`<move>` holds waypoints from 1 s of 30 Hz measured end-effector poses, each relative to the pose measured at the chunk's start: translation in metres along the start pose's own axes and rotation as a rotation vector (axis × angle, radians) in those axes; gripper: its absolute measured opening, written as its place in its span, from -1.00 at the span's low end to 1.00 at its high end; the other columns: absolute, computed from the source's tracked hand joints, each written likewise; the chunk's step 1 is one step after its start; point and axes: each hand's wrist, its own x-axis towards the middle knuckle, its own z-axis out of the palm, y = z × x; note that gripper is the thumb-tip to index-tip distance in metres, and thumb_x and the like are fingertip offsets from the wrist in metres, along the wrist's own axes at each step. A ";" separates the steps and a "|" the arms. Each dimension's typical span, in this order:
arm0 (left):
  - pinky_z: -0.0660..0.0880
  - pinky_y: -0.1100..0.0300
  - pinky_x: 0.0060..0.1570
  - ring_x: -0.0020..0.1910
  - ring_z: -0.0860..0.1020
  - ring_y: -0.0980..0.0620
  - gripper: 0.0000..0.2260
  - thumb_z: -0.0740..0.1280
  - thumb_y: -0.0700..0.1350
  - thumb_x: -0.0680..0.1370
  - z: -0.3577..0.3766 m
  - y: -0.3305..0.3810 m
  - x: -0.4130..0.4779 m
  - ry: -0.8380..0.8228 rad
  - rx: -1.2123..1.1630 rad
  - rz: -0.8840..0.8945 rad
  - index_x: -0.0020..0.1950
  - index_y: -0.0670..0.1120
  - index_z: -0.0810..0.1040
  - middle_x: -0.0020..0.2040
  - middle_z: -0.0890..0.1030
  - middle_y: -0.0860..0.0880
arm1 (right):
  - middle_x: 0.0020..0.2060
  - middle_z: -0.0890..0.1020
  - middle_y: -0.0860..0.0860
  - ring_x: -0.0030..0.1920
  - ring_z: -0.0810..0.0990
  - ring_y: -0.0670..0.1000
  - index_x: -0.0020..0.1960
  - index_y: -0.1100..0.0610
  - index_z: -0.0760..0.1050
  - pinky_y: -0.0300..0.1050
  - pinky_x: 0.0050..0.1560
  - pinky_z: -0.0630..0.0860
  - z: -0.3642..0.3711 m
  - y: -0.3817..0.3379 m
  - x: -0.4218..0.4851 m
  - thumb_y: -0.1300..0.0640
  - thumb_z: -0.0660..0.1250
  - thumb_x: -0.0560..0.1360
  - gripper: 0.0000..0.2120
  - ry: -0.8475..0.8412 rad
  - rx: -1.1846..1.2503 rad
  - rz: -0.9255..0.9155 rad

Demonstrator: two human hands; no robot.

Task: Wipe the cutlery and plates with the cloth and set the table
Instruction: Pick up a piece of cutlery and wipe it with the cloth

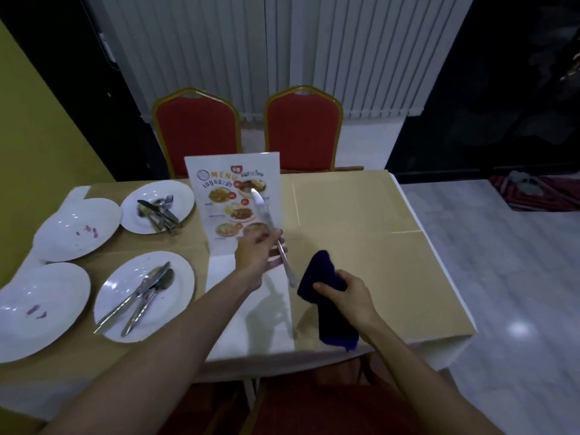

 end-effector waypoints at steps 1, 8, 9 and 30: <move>0.65 0.12 -0.26 -0.25 0.63 -0.06 -0.85 0.37 -0.19 0.58 0.007 -0.017 0.003 -0.013 0.039 -0.060 0.08 -0.25 0.58 -0.16 0.62 -0.12 | -0.23 0.70 -0.05 -0.22 0.67 -0.07 -0.09 0.03 0.60 -0.21 -0.29 0.54 -0.009 0.007 0.007 -0.01 0.52 0.40 -0.82 0.077 0.022 0.012; 0.64 -0.01 0.02 -0.06 0.67 -0.15 -0.78 0.53 -0.27 0.42 0.059 -0.122 0.025 0.004 0.318 -0.245 0.05 -0.23 0.66 -0.04 0.67 -0.17 | -0.19 0.68 -0.07 -0.18 0.64 -0.06 -0.04 0.03 0.58 -0.17 -0.23 0.51 -0.054 0.053 0.044 -0.03 0.49 0.43 -0.81 0.275 0.059 0.077; 0.65 0.06 -0.04 -0.12 0.67 -0.09 -0.75 0.55 -0.26 0.40 0.067 -0.133 0.030 0.023 0.341 -0.262 0.06 -0.21 0.66 -0.05 0.67 -0.14 | -0.18 0.67 -0.08 -0.17 0.64 -0.07 -0.02 0.03 0.57 -0.18 -0.23 0.50 -0.058 0.063 0.047 -0.03 0.49 0.44 -0.80 0.289 0.046 0.088; -0.17 -0.13 0.51 0.60 -0.12 -0.06 0.03 0.26 0.46 0.35 0.087 -0.219 0.052 -0.560 1.586 0.542 0.62 -0.01 -0.10 0.63 -0.08 0.03 | -0.15 0.65 -0.19 -0.18 0.61 -0.25 0.02 0.01 0.57 -0.31 -0.24 0.48 -0.086 0.108 0.062 -0.02 0.49 0.44 -0.79 0.355 -0.027 0.102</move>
